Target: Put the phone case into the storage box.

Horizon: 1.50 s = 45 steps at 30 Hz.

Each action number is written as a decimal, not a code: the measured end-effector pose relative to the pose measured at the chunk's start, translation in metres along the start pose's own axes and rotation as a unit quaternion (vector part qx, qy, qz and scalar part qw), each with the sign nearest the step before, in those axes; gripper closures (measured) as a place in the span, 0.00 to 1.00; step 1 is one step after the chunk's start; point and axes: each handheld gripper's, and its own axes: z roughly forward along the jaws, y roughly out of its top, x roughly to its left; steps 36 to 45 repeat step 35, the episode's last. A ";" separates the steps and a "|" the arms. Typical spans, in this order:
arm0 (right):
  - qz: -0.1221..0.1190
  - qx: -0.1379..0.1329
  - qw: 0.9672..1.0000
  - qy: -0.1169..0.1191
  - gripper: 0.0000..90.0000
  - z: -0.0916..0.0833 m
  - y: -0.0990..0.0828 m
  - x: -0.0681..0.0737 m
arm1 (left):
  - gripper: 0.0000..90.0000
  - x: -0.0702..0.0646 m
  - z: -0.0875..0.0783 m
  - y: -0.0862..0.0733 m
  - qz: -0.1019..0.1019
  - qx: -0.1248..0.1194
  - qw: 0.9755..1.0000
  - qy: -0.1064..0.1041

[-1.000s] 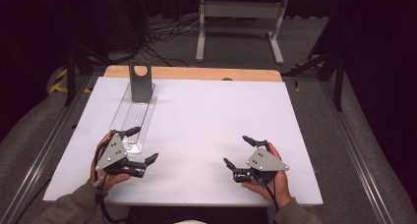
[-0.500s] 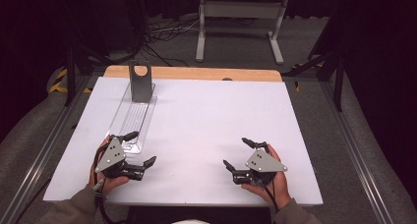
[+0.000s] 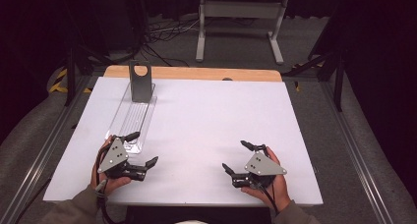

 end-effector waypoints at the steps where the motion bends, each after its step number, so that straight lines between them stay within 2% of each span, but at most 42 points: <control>1: -0.001 0.000 1.000 -0.001 0.15 0.000 0.001 0.001 | 0.05 0.000 0.000 0.000 0.000 0.000 1.000 0.000; 3: -0.003 -0.001 1.000 -0.002 0.15 0.000 0.002 0.002 | 0.05 0.001 -0.003 0.001 0.004 -0.004 1.000 0.003; 5: -0.003 0.002 1.000 -0.002 0.15 0.000 0.002 0.002 | 0.05 0.001 -0.004 0.001 -0.002 -0.007 1.000 0.002; 7: -0.002 0.003 1.000 -0.002 0.15 0.001 0.001 0.003 | 0.05 0.001 -0.003 0.002 0.005 -0.005 1.000 0.006; 11: -0.004 0.005 1.000 -0.001 0.15 0.003 0.001 0.001 | 0.05 0.002 -0.003 0.003 0.000 -0.006 1.000 0.006; 19: 0.000 0.008 1.000 -0.001 0.15 0.006 0.000 -0.001 | 0.05 0.002 0.001 0.002 0.002 0.000 1.000 0.001; 45: 0.007 0.001 1.000 -0.006 0.16 0.001 -0.001 -0.004 | 0.05 0.001 0.003 0.003 0.003 0.002 1.000 0.008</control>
